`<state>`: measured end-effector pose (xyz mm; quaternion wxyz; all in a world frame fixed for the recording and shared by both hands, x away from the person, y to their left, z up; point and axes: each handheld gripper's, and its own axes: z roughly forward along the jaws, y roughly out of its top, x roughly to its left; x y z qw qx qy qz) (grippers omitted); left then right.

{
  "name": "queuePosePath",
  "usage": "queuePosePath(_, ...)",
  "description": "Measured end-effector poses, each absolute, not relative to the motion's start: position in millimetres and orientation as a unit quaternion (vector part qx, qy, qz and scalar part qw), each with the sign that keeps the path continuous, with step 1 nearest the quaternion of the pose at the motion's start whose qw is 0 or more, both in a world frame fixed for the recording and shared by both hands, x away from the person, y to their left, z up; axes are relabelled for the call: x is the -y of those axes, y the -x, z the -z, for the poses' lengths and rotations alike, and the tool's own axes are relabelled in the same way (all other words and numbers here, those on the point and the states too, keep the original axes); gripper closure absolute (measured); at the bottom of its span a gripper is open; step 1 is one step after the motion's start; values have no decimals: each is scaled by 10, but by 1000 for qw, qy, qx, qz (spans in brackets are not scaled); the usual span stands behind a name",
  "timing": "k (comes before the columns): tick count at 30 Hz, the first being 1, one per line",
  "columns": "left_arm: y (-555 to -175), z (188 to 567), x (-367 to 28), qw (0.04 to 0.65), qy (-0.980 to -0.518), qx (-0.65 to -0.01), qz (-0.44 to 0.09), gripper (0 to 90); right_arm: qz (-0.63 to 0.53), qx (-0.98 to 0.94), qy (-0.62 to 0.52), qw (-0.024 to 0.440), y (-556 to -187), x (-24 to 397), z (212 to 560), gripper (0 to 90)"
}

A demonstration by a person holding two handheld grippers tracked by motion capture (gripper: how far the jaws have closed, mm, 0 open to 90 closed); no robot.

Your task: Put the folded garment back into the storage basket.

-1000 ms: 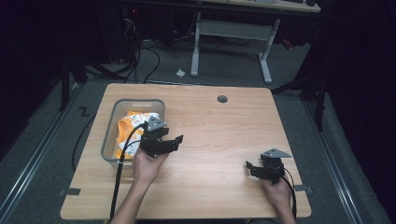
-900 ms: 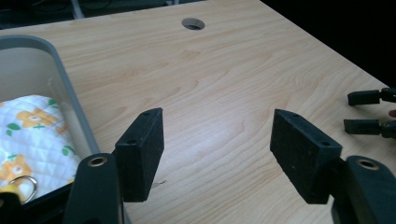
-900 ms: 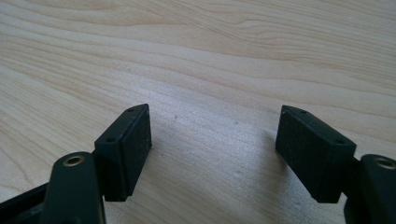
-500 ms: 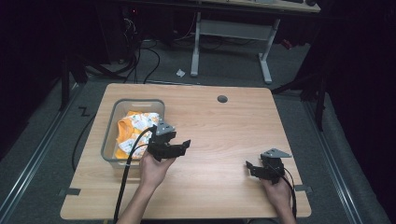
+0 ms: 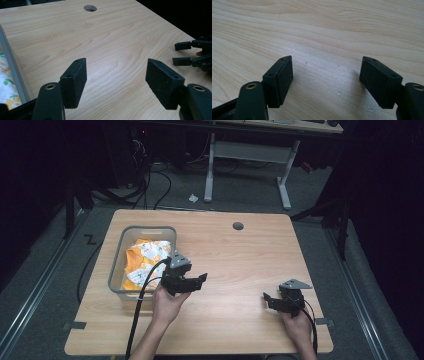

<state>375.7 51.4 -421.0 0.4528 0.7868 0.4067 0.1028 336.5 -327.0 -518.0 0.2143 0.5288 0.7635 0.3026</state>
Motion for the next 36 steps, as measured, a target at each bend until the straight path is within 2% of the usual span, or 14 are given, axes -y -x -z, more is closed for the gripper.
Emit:
queuePosePath(27,-3674,4403,-430,463,-782,-409,-85,339,-303,-763,-529,214,-3364,3270,5180,271)
queuePosePath(36,-3637,4592,-376,451,-787,-414,-76,340,-303,-764,-528,215,-3364,3269,5180,272)
